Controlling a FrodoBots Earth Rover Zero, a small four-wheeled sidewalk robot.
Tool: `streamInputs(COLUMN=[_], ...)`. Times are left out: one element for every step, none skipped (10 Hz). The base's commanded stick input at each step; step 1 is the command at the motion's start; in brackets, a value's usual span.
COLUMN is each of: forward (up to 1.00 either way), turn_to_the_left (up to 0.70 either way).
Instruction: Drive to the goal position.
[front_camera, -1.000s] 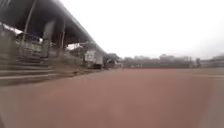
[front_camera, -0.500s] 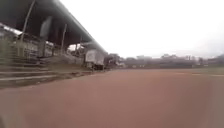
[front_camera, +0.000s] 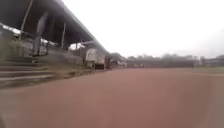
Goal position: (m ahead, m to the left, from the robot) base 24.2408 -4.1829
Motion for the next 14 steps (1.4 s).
streamInputs(forward=[1.00,1.00,1.00,1.00,1.00,1.00,1.00,1.00,1.00,1.00,1.00,1.00,1.00,1.00], turn_to_the_left=[0.00,0.00,0.00,0.00,0.00,0.00,0.00,0.00,-0.01,-0.03,-0.36,-0.36,-0.36,-0.36])
